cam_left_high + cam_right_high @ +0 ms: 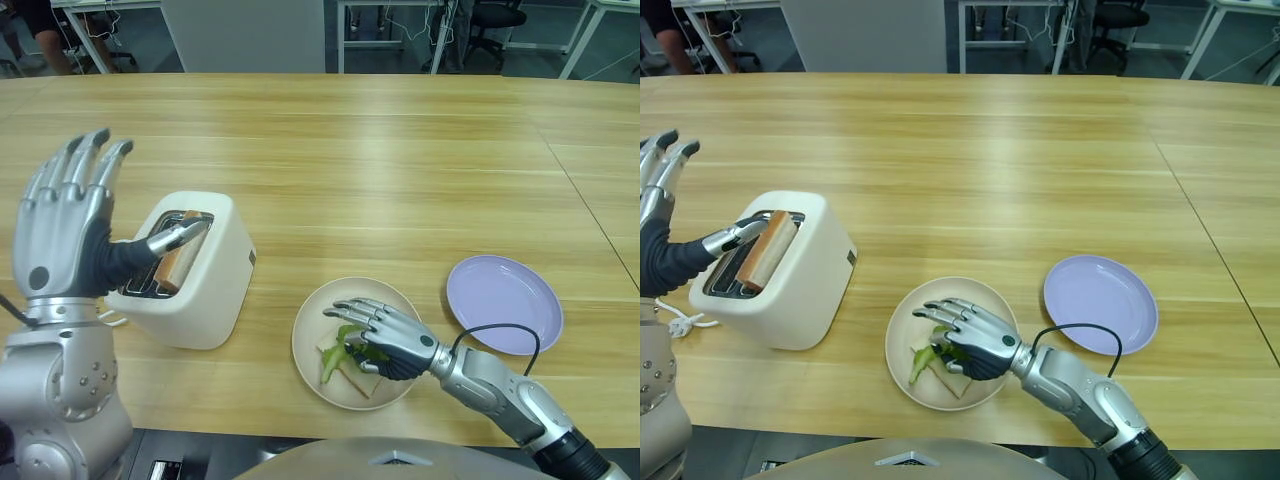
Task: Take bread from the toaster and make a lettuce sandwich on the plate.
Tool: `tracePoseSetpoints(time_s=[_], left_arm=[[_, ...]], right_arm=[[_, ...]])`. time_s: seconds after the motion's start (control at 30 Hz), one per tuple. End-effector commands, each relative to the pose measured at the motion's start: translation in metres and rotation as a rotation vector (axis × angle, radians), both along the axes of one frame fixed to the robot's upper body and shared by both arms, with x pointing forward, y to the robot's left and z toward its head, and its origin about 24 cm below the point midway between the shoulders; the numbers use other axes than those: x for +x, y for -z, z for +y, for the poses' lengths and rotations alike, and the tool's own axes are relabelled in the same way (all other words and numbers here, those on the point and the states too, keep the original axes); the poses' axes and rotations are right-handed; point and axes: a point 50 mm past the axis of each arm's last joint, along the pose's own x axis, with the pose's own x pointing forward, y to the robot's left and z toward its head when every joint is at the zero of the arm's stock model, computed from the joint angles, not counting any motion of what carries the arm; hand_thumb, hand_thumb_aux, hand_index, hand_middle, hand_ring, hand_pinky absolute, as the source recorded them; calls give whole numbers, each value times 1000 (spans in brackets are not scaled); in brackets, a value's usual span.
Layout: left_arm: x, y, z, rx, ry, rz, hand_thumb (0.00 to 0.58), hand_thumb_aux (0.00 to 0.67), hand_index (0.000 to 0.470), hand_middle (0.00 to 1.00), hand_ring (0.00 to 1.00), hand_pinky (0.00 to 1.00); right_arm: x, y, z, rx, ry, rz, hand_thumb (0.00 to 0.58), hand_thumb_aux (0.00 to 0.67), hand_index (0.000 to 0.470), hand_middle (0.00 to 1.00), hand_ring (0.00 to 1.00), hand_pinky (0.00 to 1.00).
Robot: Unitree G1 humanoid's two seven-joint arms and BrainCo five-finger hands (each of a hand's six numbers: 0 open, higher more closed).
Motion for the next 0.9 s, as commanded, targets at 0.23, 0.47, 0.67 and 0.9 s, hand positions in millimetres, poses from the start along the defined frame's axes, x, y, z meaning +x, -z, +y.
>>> tracePoseSetpoints(time_s=[0.23,0.47,0.67,0.9], left_arm=[[16,73,5,-69,-50,382,0,0,0,0,0,0],[32,73,8,-40,-55,350,132,81,56,0,0,0],[40,40,2,-24,10,119,580,670,460,0,0,0],[42,28,-4,-67,89,22,580,670,460,1000,1000,1000]], right_arm=[[4,2,-16,-73,65,-7,0,0,0,0,0,0],[6,-20,-24,18,121,-59,0,0,0,0,0,0],[9,-40,-31,120,180,-115,0,0,0,0,0,0],[10,-46,-35,145,212,-146,0,0,0,0,0,0]])
